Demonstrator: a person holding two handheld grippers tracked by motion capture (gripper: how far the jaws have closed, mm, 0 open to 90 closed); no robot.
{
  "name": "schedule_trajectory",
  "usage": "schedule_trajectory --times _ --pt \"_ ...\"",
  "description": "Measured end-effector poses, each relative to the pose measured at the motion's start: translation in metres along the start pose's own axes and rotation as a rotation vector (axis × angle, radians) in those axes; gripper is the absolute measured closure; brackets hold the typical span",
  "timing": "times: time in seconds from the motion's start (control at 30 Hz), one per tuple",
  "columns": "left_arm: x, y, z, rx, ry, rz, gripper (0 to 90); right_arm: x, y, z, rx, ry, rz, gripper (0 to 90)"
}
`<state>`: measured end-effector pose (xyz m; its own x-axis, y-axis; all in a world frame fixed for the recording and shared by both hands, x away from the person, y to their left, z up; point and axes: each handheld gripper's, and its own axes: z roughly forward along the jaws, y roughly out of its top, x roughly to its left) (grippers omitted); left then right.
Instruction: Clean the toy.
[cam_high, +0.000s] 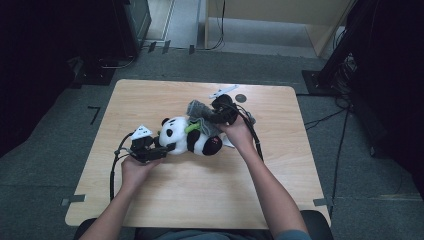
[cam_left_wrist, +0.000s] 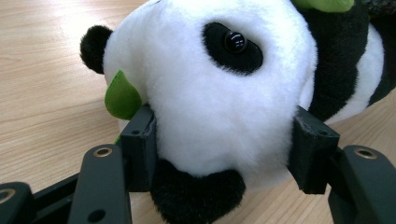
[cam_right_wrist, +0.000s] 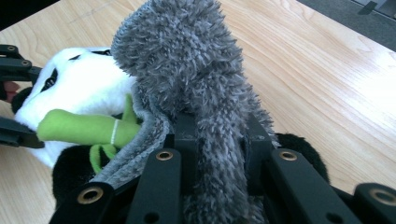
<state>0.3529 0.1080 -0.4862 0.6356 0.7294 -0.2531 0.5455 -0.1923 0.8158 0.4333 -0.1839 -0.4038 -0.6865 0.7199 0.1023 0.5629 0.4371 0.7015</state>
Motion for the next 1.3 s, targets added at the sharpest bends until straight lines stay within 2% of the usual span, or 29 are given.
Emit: schedule_trajectory --times 0.1,0.37,0.53,0.87,0.97,1.1,1.3 --pt "0.0 0.0 0.0 0.0 0.001 0.0 37.2 -0.004 -0.001 -0.003 -0.011 -0.009 0.012 74.6" --pt "-0.003 0.001 0.0 0.003 0.015 0.004 36.2 -0.006 0.0 -0.018 -0.044 -0.053 0.002 74.5" --pt "-0.002 0.002 -0.001 0.012 0.007 -0.002 36.2 -0.003 0.001 -0.029 -0.063 -0.008 0.024 75.2" --pt "-0.002 0.002 0.0 0.015 0.01 0.006 36.3 0.017 0.003 -0.065 -0.125 0.037 -0.018 75.1" --pt "-0.002 0.002 0.0 0.015 0.01 0.004 36.3 0.023 -0.004 -0.075 -0.129 0.041 -0.033 75.1" --pt "-0.002 0.002 -0.001 0.019 0.009 0.005 36.3 0.028 -0.016 -0.083 -0.13 0.058 -0.024 74.9" --pt "-0.002 0.002 0.0 0.019 0.009 0.001 36.3 0.041 -0.037 -0.077 -0.099 0.09 -0.038 74.3"
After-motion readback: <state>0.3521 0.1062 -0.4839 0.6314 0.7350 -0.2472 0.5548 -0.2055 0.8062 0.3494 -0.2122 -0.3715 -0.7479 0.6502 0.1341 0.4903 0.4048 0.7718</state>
